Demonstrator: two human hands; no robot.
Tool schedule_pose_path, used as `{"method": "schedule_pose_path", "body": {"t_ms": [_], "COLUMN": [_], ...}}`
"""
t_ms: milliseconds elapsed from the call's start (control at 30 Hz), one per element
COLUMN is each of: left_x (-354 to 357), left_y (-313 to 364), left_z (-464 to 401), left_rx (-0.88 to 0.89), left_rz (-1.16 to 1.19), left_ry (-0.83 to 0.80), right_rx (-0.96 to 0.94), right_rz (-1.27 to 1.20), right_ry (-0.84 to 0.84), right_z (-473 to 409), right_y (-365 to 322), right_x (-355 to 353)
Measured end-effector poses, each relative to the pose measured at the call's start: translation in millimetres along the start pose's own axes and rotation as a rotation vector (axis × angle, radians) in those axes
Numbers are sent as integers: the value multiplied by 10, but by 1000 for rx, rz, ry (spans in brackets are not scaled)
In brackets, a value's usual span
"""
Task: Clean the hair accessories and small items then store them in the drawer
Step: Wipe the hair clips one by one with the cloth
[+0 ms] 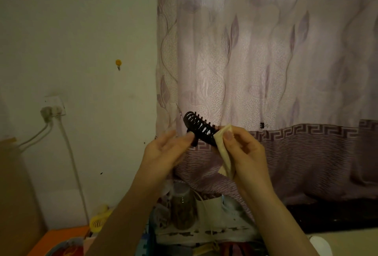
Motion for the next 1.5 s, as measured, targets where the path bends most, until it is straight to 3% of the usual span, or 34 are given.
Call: {"method": "schedule_pose_path", "body": {"t_ms": [67,200,367,800,967,1167,1500], "left_x": [72,51,1,96,101,55,211], "left_y": [-50,-117,-128,-203,-216,-138,19], "left_z": [18,-17,-34,0,31,44,-30], "left_rx": [-79,-75,-43,-48,-49,-3,57], "left_rz": [148,250,220,118,114,187,145], "left_ry": [-89,-44,-42,-109,-98,-32,-123], "right_rx": [-17,-23,51,35,-43,-2,-169], "right_rz": [45,39,-49,37,192,282,297], "right_ry": [-15,-84,-81,-138,-65,-182,-25], "right_z": [77,180,131,-79,-73,14,-201], "right_y": [30,74,87,21,74,206,-99], "right_x": [25,89,55,197,153,172,174]}}
Point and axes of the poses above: each hand's wrist, its own z-axis away from the middle knuckle, its own x-axis out of the palm, y = z × x, the point moved 6 cm from there along -z, towards the middle knuckle
